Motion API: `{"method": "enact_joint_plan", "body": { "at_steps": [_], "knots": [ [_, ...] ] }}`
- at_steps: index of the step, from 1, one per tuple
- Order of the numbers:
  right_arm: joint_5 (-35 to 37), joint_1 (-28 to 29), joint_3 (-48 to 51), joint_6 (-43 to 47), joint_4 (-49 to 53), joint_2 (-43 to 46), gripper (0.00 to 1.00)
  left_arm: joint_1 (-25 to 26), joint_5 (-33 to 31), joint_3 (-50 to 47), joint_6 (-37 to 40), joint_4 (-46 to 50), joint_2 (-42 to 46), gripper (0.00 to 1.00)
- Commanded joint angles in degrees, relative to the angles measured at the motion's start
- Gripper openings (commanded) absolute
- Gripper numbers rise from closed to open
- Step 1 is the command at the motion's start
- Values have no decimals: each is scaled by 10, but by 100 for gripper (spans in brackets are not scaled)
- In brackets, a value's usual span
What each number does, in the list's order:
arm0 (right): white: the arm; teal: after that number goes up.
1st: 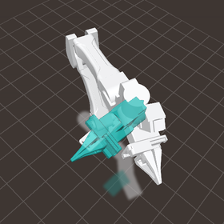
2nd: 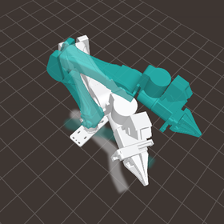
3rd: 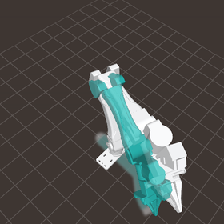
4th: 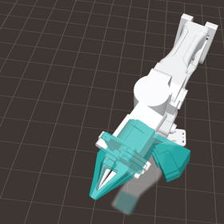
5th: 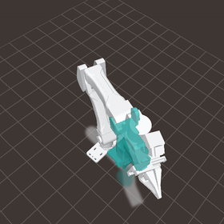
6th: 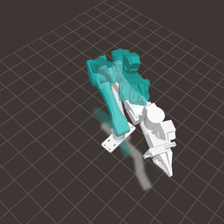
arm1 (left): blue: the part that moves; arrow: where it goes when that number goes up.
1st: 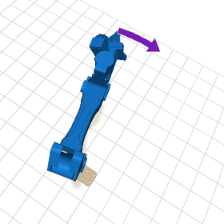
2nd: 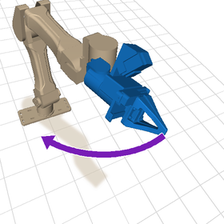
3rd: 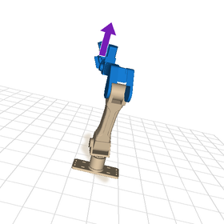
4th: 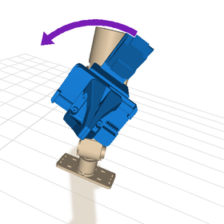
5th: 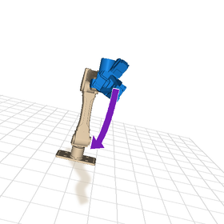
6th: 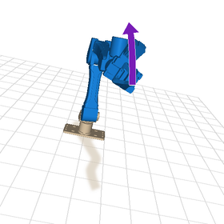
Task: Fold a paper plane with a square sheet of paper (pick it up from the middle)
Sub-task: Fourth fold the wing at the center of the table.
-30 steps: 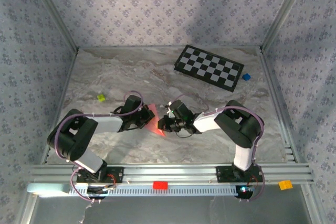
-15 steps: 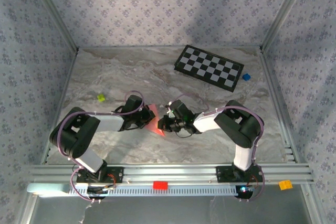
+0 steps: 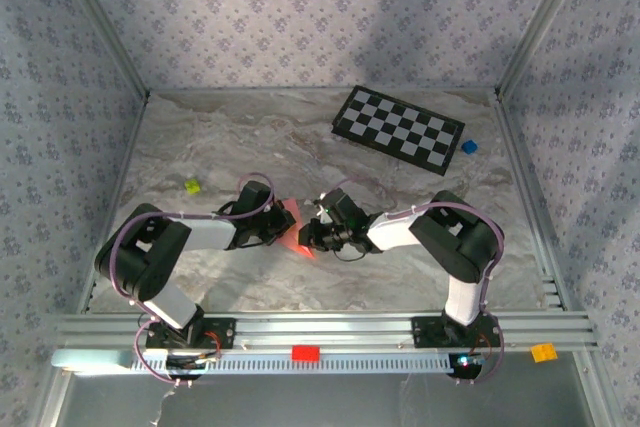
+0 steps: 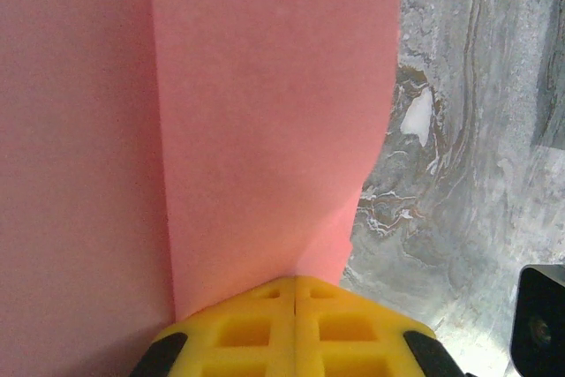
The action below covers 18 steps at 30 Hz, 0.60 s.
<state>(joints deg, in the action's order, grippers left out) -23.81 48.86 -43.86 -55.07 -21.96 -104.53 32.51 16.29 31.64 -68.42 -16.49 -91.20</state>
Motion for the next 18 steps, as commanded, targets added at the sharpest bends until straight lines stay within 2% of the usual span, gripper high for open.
{"method": "enact_joint_plan", "body": {
  "at_steps": [1,12,18],
  "knots": [
    [6,6,15,17,97,1,16,-6,-6,-13,14,41,-3,0],
    [1,2,20,34,121,27,17,-5,-3,-16,13,35,0,0],
    [-8,3,27,39,126,21,14,-6,-5,-17,14,34,0,0]
  ]
}}
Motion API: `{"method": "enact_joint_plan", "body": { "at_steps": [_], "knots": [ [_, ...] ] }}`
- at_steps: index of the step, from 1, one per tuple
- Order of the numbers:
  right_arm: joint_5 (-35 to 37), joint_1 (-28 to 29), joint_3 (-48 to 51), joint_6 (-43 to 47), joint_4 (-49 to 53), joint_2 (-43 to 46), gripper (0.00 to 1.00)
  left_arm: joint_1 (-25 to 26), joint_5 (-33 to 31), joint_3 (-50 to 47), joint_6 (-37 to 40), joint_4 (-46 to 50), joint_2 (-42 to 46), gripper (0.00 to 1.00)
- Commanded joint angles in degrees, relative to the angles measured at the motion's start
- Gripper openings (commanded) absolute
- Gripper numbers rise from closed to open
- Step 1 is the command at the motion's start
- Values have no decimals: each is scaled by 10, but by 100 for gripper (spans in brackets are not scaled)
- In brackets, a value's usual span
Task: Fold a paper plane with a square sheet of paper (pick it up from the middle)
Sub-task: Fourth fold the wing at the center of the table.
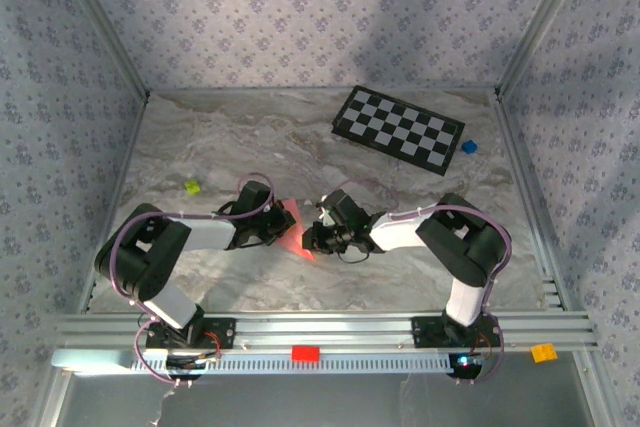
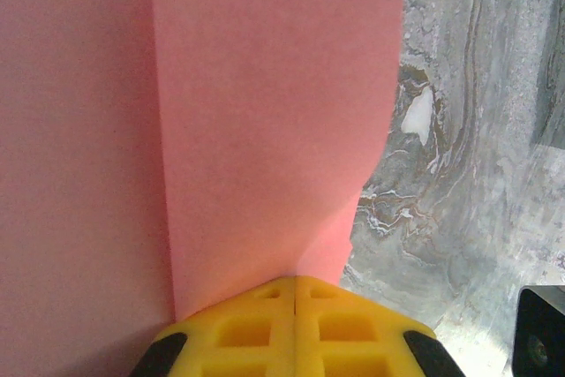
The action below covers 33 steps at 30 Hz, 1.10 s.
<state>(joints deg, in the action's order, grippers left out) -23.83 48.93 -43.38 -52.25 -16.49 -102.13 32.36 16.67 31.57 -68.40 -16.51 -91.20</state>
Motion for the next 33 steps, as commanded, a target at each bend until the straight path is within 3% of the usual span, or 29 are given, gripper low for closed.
{"method": "enact_joint_plan", "body": {
  "at_steps": [1,6,33],
  "knots": [
    [-7,2,26,10,68,-5,13,-3,-9,-16,13,35,0,0],
    [-11,1,36,7,56,-17,9,-4,-11,-18,13,33,-1,0],
    [-28,-4,32,41,116,35,13,-4,-11,-28,9,23,1,0]
  ]
}}
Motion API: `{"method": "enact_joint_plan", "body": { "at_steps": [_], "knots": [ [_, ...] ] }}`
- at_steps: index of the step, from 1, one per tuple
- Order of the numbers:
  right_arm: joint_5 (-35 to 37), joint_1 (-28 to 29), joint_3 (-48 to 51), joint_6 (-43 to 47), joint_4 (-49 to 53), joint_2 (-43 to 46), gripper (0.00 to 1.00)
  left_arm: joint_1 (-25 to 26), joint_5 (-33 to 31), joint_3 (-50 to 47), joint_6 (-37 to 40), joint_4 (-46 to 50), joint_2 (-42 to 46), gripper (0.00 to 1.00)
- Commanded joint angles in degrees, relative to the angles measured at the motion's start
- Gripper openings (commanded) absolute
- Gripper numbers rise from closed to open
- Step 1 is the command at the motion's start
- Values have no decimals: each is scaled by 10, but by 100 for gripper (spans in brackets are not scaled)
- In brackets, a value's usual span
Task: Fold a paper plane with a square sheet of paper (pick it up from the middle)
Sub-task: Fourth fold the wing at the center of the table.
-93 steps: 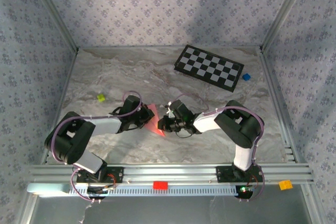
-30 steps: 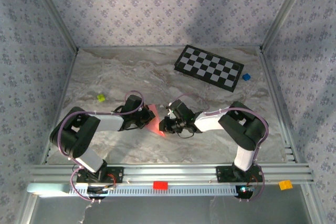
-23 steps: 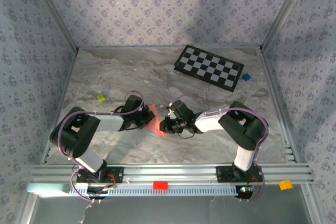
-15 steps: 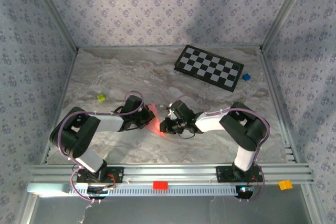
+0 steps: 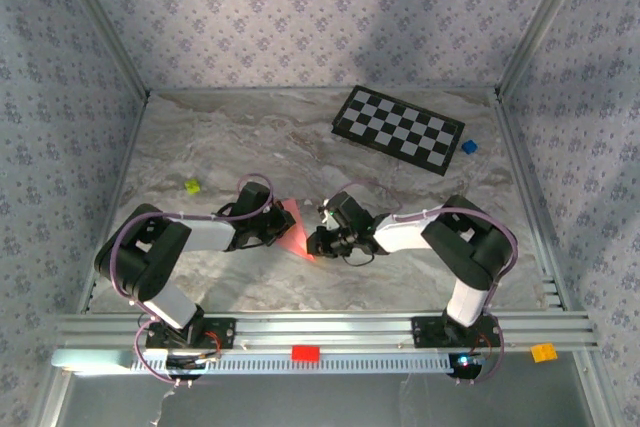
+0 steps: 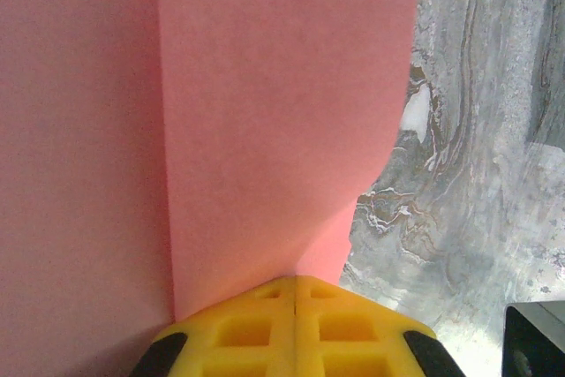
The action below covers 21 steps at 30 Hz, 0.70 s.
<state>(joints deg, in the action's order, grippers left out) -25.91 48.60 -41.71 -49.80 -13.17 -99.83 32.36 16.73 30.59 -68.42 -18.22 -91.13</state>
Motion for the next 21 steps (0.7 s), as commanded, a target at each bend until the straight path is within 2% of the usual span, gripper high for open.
{"method": "enact_joint_plan", "body": {
  "at_steps": [1,8,15,21],
  "knots": [
    [-7,-1,16,19,84,13,13,-3,-11,-18,9,39,0,0],
    [1,-1,23,17,79,-2,8,-4,-11,-18,9,39,0,0],
    [-18,2,24,26,88,16,12,-4,-12,-19,9,41,2,0],
    [-18,2,36,29,92,26,7,-4,-14,-19,7,41,2,0]
  ]
}}
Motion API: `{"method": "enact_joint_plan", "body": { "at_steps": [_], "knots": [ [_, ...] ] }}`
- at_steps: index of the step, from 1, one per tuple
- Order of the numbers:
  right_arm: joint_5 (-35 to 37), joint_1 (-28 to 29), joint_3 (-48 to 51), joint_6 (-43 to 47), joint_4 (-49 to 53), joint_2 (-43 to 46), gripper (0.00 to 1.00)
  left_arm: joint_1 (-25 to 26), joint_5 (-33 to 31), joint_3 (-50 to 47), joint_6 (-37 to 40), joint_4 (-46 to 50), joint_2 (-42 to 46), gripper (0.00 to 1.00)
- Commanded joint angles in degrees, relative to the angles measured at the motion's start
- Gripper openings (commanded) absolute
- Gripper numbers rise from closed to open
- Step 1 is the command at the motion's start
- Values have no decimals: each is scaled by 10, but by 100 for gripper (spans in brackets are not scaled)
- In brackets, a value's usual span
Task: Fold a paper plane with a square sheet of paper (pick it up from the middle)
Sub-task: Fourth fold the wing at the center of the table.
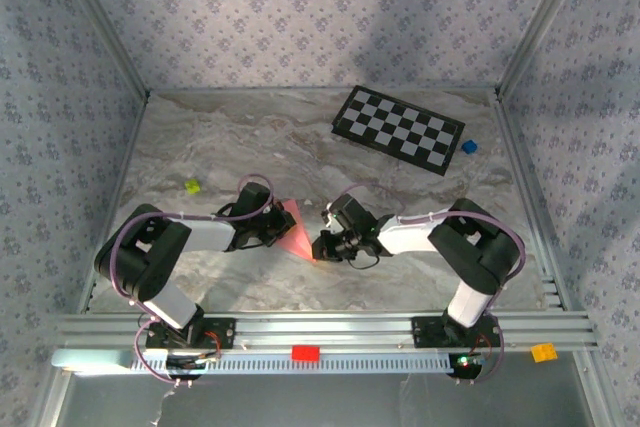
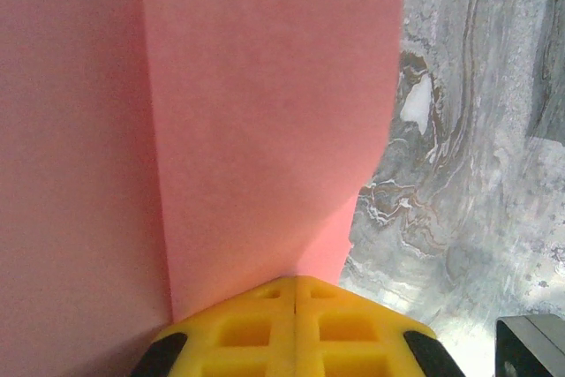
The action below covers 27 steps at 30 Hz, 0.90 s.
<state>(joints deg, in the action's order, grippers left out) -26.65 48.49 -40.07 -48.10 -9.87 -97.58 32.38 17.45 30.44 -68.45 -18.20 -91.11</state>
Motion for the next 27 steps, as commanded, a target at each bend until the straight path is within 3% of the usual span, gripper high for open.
{"method": "enact_joint_plan", "body": {
  "at_steps": [1,9,17,27],
  "knots": [
    [-13,3,20,12,57,2,6,-4,-21,-18,7,40,1,0],
    [-23,4,19,20,64,9,9,-4,-22,-18,6,41,2,0],
    [-13,6,34,29,56,31,5,-4,-25,-20,5,41,2,0],
    [-6,0,4,41,94,83,17,-3,-24,-26,6,36,7,0]
  ]
}}
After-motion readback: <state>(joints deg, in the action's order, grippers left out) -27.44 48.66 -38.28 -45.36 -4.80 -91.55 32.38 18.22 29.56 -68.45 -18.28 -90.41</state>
